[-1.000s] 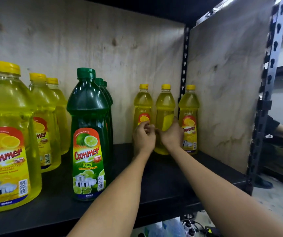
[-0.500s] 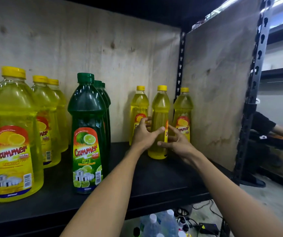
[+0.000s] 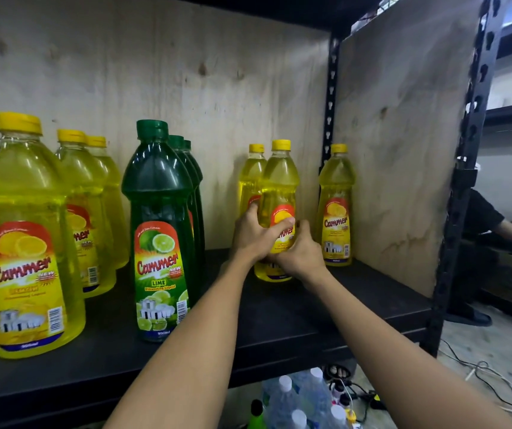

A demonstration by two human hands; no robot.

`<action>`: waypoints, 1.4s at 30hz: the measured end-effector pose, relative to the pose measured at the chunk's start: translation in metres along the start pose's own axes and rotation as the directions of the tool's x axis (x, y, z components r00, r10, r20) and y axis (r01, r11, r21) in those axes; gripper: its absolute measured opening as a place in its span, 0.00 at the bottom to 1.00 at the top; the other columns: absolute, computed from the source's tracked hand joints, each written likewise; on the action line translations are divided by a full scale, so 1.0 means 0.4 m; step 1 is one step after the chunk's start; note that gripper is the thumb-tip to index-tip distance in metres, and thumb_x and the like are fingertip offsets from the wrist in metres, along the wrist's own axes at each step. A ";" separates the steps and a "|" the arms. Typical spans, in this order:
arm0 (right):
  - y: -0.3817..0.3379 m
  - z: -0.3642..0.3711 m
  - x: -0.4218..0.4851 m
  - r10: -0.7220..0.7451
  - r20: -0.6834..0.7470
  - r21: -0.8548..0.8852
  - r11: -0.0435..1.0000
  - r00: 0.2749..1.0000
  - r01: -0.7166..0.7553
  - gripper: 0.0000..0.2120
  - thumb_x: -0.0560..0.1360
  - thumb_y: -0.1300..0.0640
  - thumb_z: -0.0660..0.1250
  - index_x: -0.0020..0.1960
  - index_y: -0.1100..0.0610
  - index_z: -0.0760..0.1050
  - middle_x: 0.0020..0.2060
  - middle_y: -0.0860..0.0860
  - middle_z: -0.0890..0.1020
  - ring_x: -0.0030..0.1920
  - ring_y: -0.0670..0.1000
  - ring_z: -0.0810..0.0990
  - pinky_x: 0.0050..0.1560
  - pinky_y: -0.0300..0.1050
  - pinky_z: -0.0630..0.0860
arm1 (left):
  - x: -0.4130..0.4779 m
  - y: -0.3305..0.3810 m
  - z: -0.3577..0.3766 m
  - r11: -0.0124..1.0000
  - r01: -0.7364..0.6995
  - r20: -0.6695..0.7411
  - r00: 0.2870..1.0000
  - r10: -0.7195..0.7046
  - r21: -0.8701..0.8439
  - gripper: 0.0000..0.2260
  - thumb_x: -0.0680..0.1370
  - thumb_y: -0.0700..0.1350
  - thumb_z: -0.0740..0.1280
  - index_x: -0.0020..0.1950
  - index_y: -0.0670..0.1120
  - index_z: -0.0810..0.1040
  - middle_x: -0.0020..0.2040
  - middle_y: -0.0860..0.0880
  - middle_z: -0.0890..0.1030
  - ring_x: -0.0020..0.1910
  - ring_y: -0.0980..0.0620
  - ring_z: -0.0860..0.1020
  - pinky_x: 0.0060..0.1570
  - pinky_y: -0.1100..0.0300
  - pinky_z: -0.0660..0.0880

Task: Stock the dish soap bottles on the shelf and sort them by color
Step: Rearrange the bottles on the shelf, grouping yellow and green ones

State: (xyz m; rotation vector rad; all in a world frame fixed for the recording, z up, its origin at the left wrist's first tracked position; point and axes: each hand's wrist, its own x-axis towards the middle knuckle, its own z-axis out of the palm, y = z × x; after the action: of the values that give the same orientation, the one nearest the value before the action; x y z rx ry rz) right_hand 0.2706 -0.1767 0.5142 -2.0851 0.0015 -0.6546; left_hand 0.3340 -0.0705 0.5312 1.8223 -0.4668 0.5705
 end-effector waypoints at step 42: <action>0.217 -0.220 0.087 0.206 -0.076 0.057 0.978 0.976 -0.202 0.27 0.66 0.54 0.81 0.63 0.53 0.76 0.56 0.52 0.83 0.54 0.52 0.81 0.58 0.46 0.78 | -0.023 0.122 0.277 0.961 0.267 0.243 0.929 -0.278 0.076 0.40 0.75 0.71 0.57 0.79 0.46 0.58 0.76 0.46 0.68 0.73 0.42 0.68 0.68 0.48 0.66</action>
State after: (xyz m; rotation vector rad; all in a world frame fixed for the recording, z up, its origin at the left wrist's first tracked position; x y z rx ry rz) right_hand 0.2820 -0.3040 0.5005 -1.9777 0.2414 -0.6073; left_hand 0.3158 -0.1904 0.5332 1.9684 -0.3628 0.1583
